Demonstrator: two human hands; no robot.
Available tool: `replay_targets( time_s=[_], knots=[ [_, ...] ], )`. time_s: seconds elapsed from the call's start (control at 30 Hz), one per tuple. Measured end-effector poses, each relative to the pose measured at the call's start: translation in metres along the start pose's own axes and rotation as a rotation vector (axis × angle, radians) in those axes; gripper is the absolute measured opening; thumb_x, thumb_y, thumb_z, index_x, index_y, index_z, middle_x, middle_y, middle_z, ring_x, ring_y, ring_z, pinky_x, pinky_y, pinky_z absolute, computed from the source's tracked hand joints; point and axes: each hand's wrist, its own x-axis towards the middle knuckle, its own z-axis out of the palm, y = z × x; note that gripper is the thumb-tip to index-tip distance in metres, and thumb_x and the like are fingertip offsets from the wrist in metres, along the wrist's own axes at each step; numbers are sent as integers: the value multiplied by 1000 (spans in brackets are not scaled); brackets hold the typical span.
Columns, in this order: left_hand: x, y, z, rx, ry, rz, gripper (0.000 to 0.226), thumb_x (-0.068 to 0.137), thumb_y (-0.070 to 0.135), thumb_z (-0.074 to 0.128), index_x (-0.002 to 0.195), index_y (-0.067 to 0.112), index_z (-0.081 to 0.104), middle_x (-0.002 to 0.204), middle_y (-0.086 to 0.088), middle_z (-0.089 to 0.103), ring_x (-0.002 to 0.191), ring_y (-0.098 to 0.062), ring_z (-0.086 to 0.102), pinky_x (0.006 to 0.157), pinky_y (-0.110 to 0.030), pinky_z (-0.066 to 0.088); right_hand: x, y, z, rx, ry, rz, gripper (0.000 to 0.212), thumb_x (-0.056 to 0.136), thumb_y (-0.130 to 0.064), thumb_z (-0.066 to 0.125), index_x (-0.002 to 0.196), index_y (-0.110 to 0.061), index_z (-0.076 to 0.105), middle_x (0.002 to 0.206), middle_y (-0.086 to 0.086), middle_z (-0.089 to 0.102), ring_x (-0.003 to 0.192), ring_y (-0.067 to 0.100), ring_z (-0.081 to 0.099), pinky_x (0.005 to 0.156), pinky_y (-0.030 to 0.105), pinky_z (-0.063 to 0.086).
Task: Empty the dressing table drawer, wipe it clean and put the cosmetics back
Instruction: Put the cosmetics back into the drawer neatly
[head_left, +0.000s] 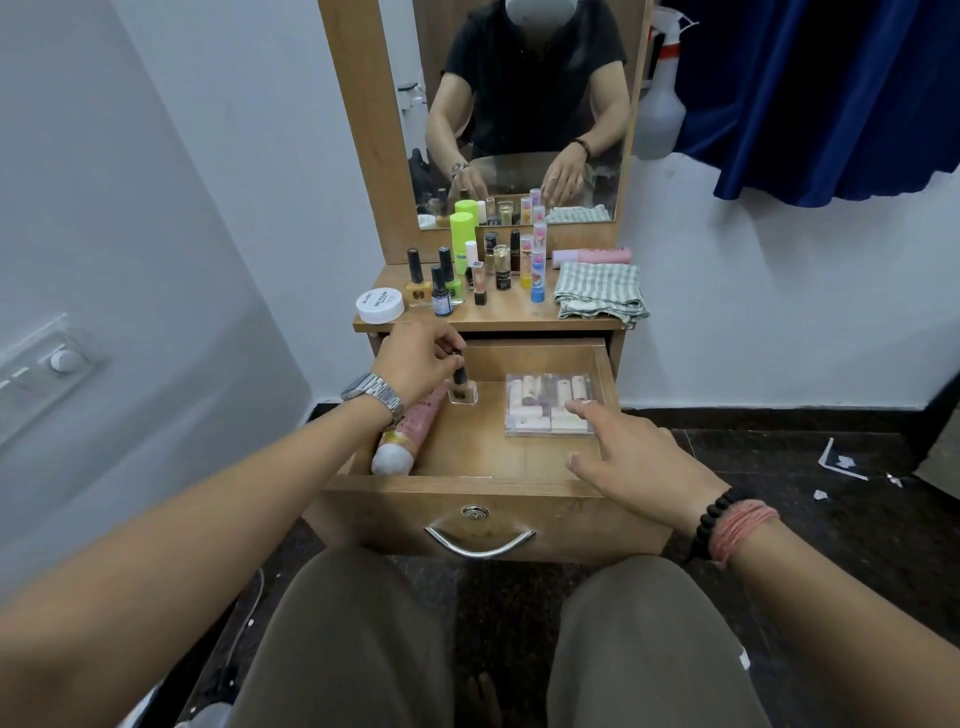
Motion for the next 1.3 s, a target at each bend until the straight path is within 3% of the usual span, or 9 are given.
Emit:
replay_targets(
  time_s=[0.17, 0.57, 0.97, 1.17, 1.3],
  knots=[
    [16, -11, 25, 56, 11, -103, 10, 81, 17, 70, 90, 22, 69, 92, 4, 70, 86, -11, 64, 78, -30, 54, 1, 3, 0, -5, 5, 0, 59, 96, -32, 49, 149, -29, 25, 124, -2, 56, 120, 21, 50, 104, 45, 34],
    [30, -22, 44, 93, 53, -161, 13, 83, 19, 70, 95, 19, 69, 97, 0, 69, 90, -14, 63, 73, -24, 46, 5, 6, 6, -3, -16, -5, 59, 95, -32, 48, 150, -25, 26, 146, -1, 45, 132, 21, 42, 107, 44, 29],
    [27, -24, 49, 116, 105, -140, 14, 83, 18, 68, 97, 17, 66, 93, -1, 68, 87, -18, 63, 69, -25, 42, 2, 3, 7, -13, -36, -7, 58, 95, -30, 47, 150, -24, 26, 148, -1, 42, 133, 23, 40, 107, 43, 27],
    [25, -25, 41, 96, 113, -129, 12, 84, 22, 68, 95, 19, 66, 93, 1, 69, 86, -15, 64, 75, -29, 50, 2, 2, 8, -15, -36, -15, 59, 95, -31, 47, 150, -23, 27, 150, -2, 40, 135, 22, 39, 107, 43, 26],
    [20, -20, 30, 161, 144, -38, 9, 88, 31, 60, 85, 22, 63, 81, 4, 66, 73, -13, 60, 62, -26, 44, 1, 0, 7, -18, -31, -16, 59, 95, -30, 48, 150, -23, 26, 151, -2, 38, 136, 22, 37, 108, 43, 26]
  ],
)
